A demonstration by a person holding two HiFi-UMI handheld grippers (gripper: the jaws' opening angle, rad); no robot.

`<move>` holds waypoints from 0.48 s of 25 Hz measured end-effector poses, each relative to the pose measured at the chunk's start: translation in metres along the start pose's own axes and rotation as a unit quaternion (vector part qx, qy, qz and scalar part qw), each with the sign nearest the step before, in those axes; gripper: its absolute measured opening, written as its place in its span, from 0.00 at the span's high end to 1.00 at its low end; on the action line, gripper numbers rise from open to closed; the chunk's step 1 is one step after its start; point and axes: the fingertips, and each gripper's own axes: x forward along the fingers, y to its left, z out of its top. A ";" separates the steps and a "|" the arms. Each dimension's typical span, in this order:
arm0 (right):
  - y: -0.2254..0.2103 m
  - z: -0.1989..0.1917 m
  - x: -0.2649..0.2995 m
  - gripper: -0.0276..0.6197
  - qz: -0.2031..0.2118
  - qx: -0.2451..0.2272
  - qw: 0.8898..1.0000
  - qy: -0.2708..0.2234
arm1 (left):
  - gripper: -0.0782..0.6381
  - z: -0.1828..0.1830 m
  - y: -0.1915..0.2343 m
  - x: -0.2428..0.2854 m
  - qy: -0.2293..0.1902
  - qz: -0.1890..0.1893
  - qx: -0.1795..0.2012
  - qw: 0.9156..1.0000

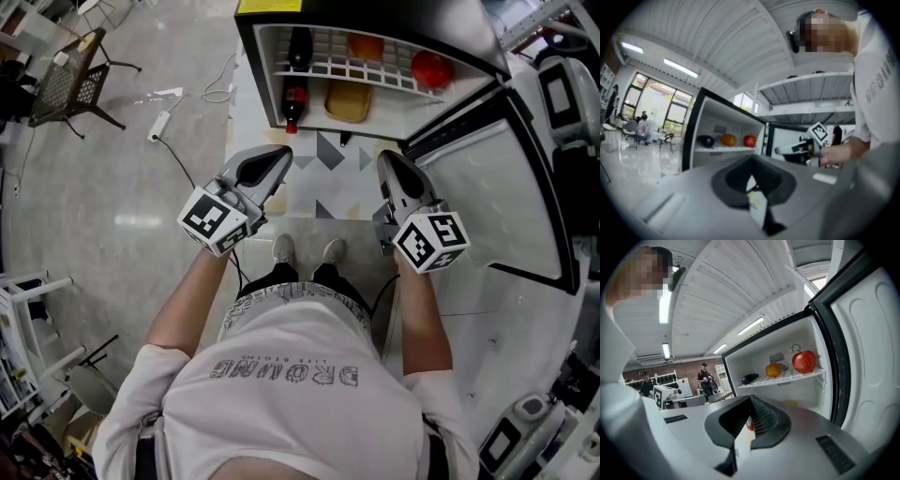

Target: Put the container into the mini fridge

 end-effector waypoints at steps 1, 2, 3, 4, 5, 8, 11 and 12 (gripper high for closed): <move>0.002 0.003 -0.002 0.95 0.002 -0.002 1.000 -0.003 | 0.88 0.001 -0.001 0.000 -0.001 -0.001 -0.001 1.000; 0.003 0.005 -0.004 0.95 0.004 -0.004 1.000 -0.005 | 0.88 0.002 -0.001 0.000 -0.001 -0.001 0.000 1.000; 0.005 0.007 -0.005 0.95 0.006 -0.005 1.000 -0.007 | 0.88 0.003 -0.002 0.000 -0.002 -0.001 0.001 1.000; 0.007 0.009 -0.006 0.95 0.008 -0.007 1.000 -0.009 | 0.88 0.004 -0.002 0.001 -0.001 -0.001 0.002 1.000; 0.008 0.011 -0.007 0.95 0.010 -0.010 1.000 -0.010 | 0.88 0.004 -0.002 0.001 -0.001 0.000 0.003 1.000; 0.013 0.013 -0.008 0.95 0.017 -0.017 1.000 -0.012 | 0.88 0.006 -0.003 0.003 -0.004 -0.001 0.004 1.000; 0.016 0.014 -0.009 0.95 0.022 -0.019 1.000 -0.012 | 0.88 0.008 -0.004 0.004 -0.005 -0.001 0.006 1.000; 0.016 0.014 -0.009 0.96 0.022 -0.018 1.000 -0.012 | 0.88 0.010 -0.004 0.005 -0.005 -0.001 0.007 1.000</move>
